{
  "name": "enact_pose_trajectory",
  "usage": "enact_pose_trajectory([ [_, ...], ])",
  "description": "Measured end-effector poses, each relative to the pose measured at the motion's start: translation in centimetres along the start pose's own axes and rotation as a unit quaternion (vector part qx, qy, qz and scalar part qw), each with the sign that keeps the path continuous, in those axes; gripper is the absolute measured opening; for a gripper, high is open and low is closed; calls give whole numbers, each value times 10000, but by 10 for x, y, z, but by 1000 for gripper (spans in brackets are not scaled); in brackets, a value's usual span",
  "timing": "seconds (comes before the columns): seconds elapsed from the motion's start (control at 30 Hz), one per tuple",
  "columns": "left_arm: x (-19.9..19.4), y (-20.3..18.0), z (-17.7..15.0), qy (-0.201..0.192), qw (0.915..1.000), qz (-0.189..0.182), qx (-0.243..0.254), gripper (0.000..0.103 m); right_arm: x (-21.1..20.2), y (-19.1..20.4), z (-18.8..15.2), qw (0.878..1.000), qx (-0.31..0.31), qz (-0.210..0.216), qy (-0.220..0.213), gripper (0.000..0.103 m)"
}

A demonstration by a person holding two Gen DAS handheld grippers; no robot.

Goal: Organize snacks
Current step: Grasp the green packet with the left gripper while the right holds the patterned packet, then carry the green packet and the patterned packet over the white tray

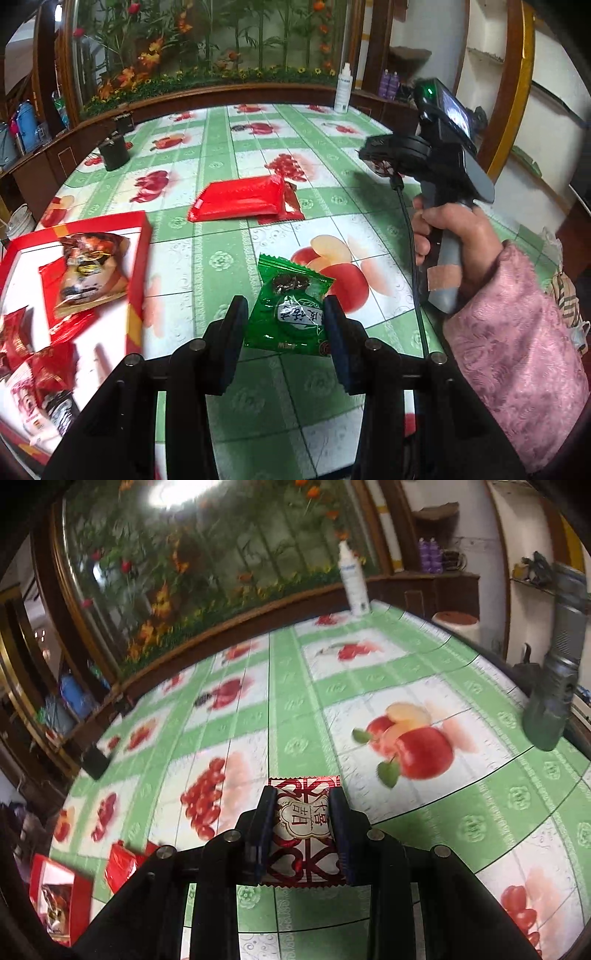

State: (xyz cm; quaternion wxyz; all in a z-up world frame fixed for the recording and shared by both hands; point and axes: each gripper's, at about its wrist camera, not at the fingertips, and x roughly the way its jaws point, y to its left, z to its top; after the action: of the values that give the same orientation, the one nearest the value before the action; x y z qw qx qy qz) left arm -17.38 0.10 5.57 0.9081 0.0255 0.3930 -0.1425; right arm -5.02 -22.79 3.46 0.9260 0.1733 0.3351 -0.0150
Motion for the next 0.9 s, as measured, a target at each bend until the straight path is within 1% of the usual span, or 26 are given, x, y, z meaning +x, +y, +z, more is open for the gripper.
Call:
enact_pose_trajectory([
  [0.1, -15, 8, -2, -172, 9998, -31, -85, 40, -13, -9, -1, 9997, 177, 0, -155, 30],
  [0.23, -31, 13, -5, -369, 9991, -135, -170, 40, -35, -21, -14, 9991, 318, 4, -284, 30],
  [0.4, -51, 17, -9, -594, 9977, -273, -160, 40, -74, -45, -30, 9954, 753, 185, -555, 30],
  [0.47, -59, 20, -11, -668, 9970, -324, -200, 40, -91, -50, -34, 9931, 871, 404, -676, 30],
  [0.53, -65, 22, -13, -744, 9963, -359, -227, 40, -107, -48, -37, 9926, 850, 433, -752, 30],
  [0.73, -83, 25, -22, -882, 9946, -475, -280, 40, -135, -35, -52, 9923, 785, 668, -688, 30],
  [0.9, -95, 29, -31, -898, 9939, -540, -331, 40, -153, -18, -72, 9917, 737, 862, -598, 30],
])
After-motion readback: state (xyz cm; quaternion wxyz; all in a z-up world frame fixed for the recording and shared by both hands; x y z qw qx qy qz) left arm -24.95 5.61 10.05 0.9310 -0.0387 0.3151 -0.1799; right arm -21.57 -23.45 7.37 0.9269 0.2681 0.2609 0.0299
